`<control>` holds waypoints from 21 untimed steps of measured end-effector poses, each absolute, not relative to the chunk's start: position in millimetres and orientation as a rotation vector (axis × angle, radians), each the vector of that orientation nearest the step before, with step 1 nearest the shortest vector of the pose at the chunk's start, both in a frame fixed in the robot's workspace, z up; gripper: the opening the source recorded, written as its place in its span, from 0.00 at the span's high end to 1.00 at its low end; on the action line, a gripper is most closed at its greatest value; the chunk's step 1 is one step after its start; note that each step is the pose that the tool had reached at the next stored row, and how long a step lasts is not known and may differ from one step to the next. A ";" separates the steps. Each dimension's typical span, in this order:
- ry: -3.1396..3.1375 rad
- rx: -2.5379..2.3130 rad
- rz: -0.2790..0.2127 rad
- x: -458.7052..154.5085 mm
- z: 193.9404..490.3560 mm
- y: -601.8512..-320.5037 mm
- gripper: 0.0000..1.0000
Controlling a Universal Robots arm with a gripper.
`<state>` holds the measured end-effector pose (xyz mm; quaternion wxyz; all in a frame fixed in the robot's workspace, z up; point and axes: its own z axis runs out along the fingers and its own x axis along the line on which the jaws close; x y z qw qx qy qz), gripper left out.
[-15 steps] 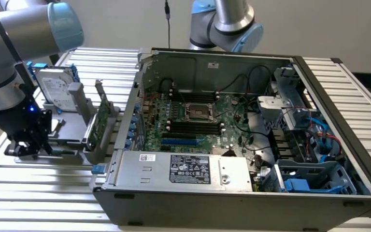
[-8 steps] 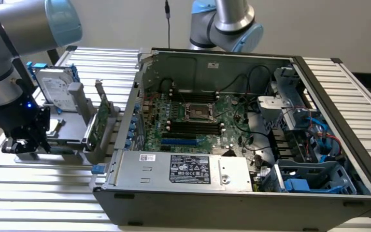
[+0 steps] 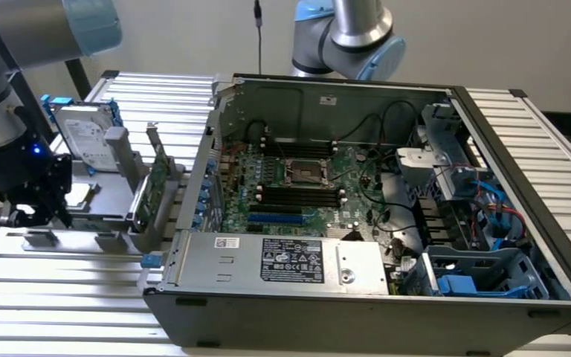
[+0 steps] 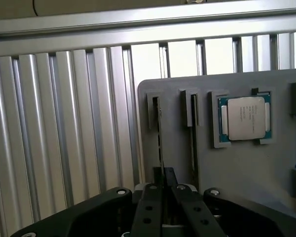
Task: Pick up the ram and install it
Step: 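Pick up the ram and move it above insertion slot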
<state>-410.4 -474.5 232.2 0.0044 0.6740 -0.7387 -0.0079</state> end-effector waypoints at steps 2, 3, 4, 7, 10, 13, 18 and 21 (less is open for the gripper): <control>-2.314 2.111 -0.025 -410.4 238.8 -474.5 0.87; -2.314 2.112 -0.025 -410.4 242.9 -474.5 0.87; -2.314 2.112 -0.025 -410.4 247.4 -474.5 0.87; -2.313 2.113 -0.025 -409.6 260.9 -474.5 0.87; -2.310 2.116 -0.025 -406.5 274.7 -474.5 0.87; -2.304 2.123 -0.028 -399.3 288.3 -474.5 0.87; -2.292 2.140 -0.037 -385.8 311.0 -474.6 0.87; -2.285 2.150 -0.042 -377.7 324.5 -474.6 0.87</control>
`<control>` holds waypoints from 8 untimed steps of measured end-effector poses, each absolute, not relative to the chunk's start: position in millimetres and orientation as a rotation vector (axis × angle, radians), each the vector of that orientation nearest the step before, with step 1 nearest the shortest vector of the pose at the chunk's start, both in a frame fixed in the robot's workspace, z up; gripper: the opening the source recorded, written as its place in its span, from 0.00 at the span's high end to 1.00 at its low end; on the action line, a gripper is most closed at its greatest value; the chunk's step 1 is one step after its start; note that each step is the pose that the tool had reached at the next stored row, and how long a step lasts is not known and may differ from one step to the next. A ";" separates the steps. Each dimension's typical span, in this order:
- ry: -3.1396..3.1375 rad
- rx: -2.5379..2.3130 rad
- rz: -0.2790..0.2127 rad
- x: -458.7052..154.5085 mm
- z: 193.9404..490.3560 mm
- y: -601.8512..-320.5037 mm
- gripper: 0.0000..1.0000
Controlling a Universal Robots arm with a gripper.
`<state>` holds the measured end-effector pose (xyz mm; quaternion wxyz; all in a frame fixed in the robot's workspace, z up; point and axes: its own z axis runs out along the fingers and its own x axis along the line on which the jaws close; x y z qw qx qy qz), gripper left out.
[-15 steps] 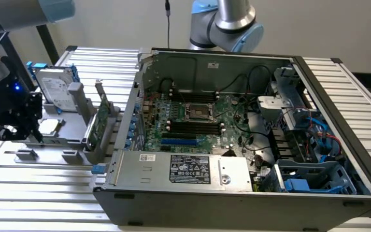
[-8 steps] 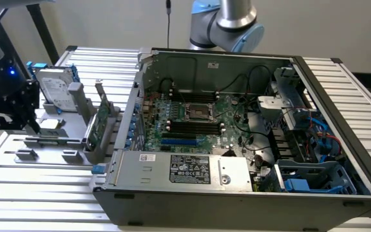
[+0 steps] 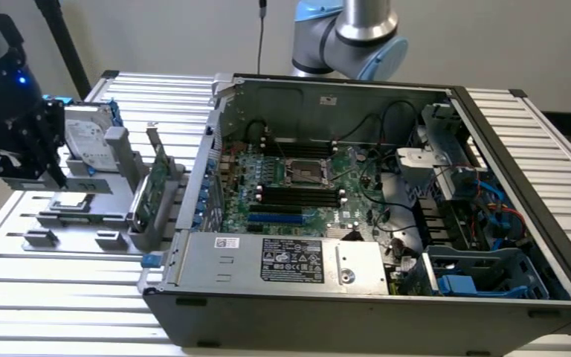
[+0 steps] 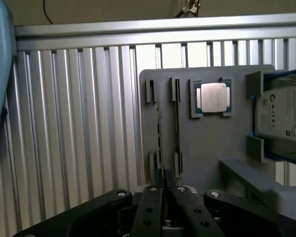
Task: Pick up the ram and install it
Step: 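Pick up the ram and move it above insertion slot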
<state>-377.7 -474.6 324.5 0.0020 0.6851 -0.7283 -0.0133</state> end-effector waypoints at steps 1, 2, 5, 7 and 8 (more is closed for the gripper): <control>-2.283 2.153 -0.043 -374.8 329.2 -474.6 0.87; -2.280 2.157 -0.045 -372.0 333.9 -474.6 0.87; -2.274 2.168 -0.051 -364.1 347.4 -474.7 0.87; -2.269 2.175 -0.055 -358.9 356.4 -474.7 0.87; -2.267 2.179 -0.058 -356.3 360.9 -474.7 0.87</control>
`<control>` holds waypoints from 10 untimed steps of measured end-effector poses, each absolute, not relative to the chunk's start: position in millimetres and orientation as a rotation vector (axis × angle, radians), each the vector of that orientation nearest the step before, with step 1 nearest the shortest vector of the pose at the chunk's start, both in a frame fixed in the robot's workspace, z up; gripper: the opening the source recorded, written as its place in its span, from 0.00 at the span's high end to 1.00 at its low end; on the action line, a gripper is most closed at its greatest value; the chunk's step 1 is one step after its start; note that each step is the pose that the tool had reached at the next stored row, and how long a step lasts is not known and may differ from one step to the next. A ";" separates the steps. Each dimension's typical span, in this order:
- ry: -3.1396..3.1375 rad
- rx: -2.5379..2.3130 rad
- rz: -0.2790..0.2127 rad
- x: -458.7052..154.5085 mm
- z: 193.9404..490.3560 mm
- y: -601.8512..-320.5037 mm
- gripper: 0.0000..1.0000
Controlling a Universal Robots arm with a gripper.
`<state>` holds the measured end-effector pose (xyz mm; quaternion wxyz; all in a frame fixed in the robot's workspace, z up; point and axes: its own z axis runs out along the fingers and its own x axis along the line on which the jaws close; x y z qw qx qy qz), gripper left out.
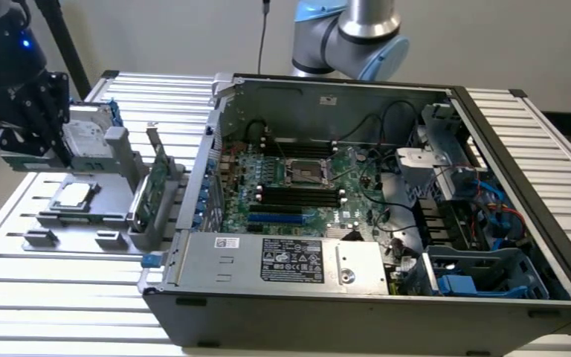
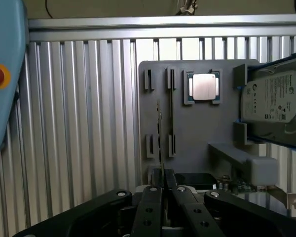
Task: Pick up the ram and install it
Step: 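Pick up the ram and move it above insertion slot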
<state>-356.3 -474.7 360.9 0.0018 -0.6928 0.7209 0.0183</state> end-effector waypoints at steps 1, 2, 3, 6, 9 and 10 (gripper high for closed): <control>2.258 -2.176 0.059 -353.7 365.3 -474.7 0.87; 2.255 -2.179 0.061 -351.1 369.8 -474.7 0.87; 2.251 -2.181 0.063 -348.3 374.7 -474.7 0.87; 2.239 -2.189 0.069 -340.4 387.7 -474.7 0.87; 2.227 -2.196 0.074 -332.1 395.9 -474.7 0.87; 2.223 -2.199 0.076 -328.7 397.3 -474.7 0.87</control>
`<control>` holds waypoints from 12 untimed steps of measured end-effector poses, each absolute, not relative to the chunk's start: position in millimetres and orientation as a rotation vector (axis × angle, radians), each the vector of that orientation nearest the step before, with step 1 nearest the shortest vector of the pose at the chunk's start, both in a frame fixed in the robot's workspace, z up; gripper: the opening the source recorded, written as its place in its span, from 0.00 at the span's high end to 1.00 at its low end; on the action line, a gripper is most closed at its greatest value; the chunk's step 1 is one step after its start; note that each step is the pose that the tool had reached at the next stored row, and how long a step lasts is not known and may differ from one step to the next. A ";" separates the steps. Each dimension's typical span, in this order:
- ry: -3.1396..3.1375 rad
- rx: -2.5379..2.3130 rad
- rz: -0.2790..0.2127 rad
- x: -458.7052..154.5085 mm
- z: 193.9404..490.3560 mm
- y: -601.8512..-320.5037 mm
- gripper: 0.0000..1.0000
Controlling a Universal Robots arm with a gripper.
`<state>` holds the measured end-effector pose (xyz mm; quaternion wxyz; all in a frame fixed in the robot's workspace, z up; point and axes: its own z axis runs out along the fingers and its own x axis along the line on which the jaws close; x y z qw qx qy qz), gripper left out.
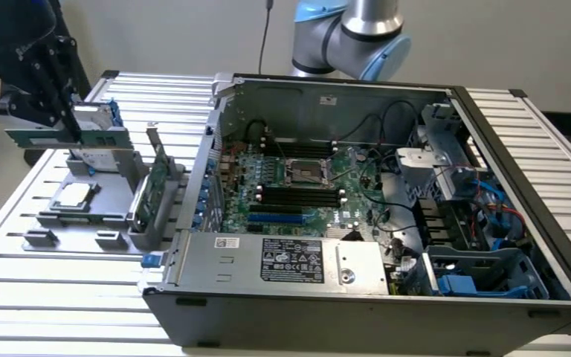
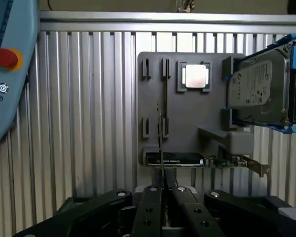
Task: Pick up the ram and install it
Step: 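Pick up the ram and move it above insertion slot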
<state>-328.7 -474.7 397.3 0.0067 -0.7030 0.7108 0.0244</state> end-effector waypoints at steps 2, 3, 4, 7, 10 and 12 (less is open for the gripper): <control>2.217 -2.201 0.081 -321.2 398.0 -474.7 0.87; 2.215 -2.201 0.084 -316.9 398.0 -474.7 0.87; 2.212 -2.201 0.087 -312.2 398.0 -474.7 0.87; 2.207 -2.199 0.094 -298.7 398.0 -474.7 0.87; 2.204 -2.197 0.099 -284.8 398.0 -474.8 0.87; 2.202 -2.196 0.102 -275.9 398.0 -474.7 0.87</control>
